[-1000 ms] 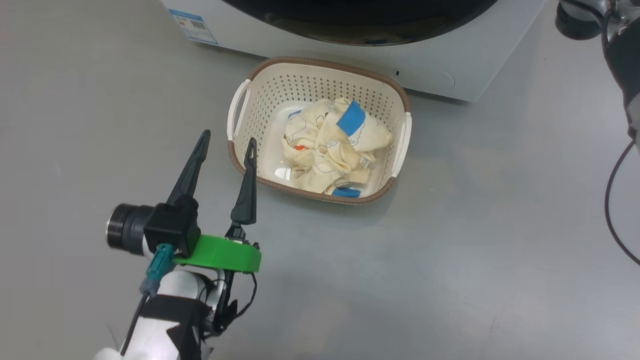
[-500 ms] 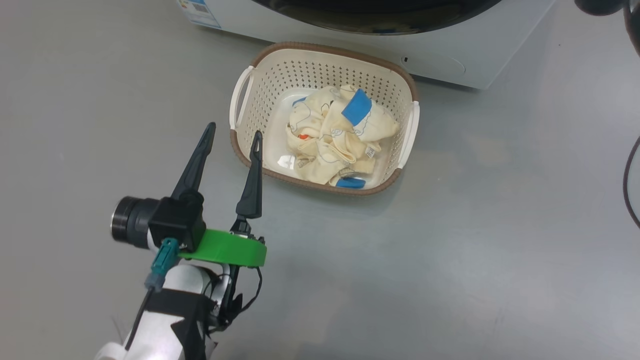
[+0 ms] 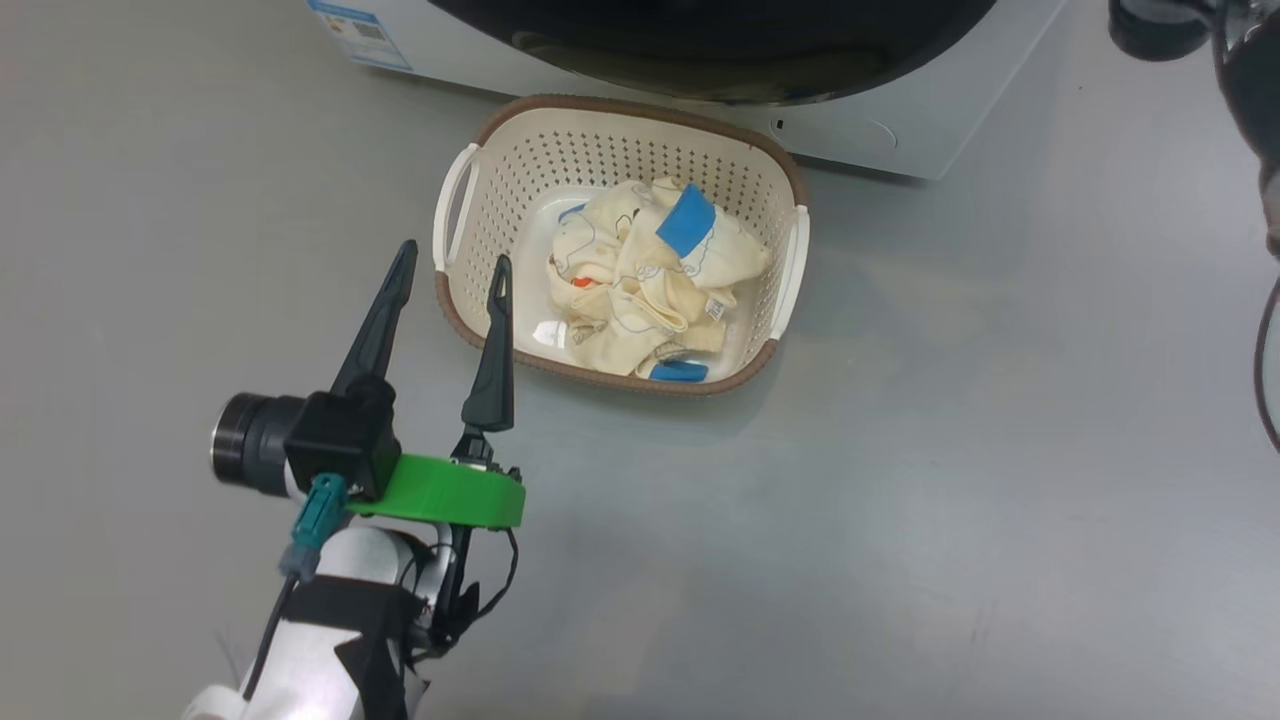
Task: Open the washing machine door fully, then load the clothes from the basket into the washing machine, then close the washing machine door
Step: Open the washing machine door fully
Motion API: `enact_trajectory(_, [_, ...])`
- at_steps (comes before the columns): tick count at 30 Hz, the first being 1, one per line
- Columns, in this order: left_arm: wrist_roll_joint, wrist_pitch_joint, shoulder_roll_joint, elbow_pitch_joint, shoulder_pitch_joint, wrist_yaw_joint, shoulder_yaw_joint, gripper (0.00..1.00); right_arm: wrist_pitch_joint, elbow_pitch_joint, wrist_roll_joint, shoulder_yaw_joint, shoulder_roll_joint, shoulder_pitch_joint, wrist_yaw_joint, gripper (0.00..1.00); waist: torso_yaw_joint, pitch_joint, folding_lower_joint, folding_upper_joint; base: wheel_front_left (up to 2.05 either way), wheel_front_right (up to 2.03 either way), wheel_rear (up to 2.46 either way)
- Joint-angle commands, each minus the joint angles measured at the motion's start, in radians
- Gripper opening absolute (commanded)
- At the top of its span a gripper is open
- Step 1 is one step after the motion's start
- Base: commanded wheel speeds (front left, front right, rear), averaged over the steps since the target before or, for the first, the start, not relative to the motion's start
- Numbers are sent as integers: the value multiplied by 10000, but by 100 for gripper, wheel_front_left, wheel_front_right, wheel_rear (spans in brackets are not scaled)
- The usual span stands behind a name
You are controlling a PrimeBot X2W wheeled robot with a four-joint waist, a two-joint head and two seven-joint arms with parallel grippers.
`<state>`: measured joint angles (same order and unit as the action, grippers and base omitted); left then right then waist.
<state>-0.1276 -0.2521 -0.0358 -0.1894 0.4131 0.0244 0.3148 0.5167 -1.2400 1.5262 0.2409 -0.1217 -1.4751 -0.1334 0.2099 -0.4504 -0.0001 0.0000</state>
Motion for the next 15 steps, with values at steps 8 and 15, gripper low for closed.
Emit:
enact_trajectory(8, [76,-97,-145,347,-85,2,-552,100,1073,1298,461,306,698,933,27,0,-241,188,1,0,0,0,0])
enact_trajectory(15, [104,-97,-145,299,-233,35,-612,100,1684,2466,1081,843,711,1902,27,0,-320,385,1,0,0,0,0])
